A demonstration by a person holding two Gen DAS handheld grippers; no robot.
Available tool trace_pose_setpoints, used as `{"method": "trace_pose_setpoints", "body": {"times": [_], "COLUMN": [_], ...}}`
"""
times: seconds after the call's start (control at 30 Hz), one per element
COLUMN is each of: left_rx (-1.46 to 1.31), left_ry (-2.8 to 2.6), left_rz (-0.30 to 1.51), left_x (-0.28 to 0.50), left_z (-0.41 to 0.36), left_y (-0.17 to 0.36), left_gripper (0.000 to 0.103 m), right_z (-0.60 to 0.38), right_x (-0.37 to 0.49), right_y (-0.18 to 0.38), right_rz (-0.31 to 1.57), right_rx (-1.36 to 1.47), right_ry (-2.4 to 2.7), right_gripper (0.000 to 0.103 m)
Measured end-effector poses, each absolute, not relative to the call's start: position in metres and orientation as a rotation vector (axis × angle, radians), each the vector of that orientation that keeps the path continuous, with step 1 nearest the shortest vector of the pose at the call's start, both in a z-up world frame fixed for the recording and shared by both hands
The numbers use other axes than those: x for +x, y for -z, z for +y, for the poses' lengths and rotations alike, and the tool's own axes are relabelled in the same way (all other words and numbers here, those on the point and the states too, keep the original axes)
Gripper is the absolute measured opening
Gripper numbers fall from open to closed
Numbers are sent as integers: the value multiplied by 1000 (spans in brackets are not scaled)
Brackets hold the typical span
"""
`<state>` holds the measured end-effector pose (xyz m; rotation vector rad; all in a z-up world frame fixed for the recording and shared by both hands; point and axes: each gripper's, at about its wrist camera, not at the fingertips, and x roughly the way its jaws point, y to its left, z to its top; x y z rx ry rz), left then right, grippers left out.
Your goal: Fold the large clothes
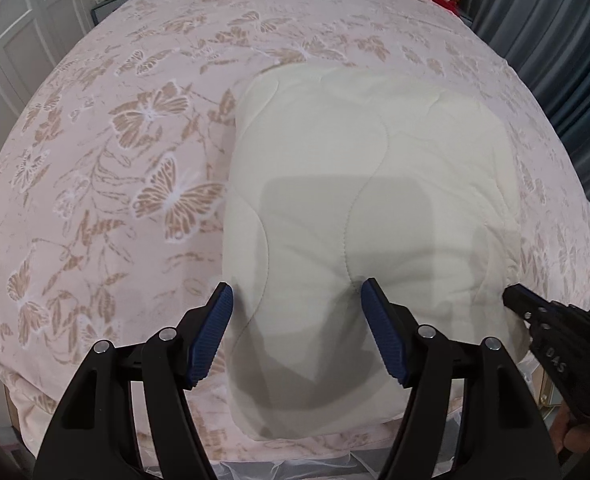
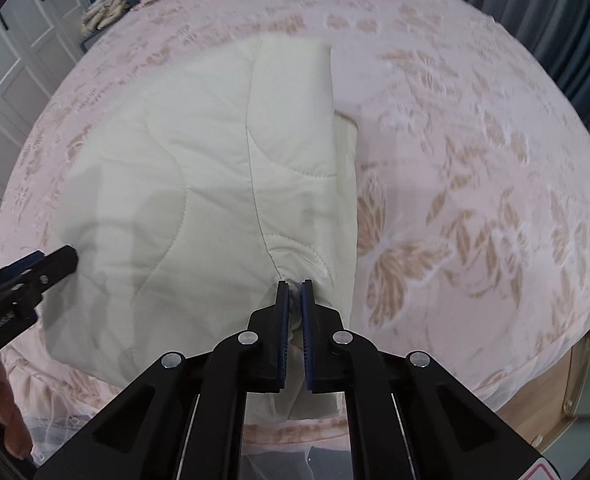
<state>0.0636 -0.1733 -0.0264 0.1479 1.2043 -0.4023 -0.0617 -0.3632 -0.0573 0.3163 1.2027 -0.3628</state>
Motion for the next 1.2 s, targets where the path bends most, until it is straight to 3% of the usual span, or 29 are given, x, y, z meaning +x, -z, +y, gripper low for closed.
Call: {"method": "trace_pose_setpoints", "body": {"times": [1.07,1.2], "left_rx": [277,241], "left_ry": [340,339], "left_rz": [1155,1159], "left_x": [67,71], "left_z": [-199,-197], "left_y": [62,66], "left_gripper": [80,87], "right_z": [-375,-376], "right_x": [-44,-46], "right_y": [106,106], "right_rz": [1231,1207], "right_rx": [375,396], "right_ry": [347,342], "right_gripper": [5,5]}}
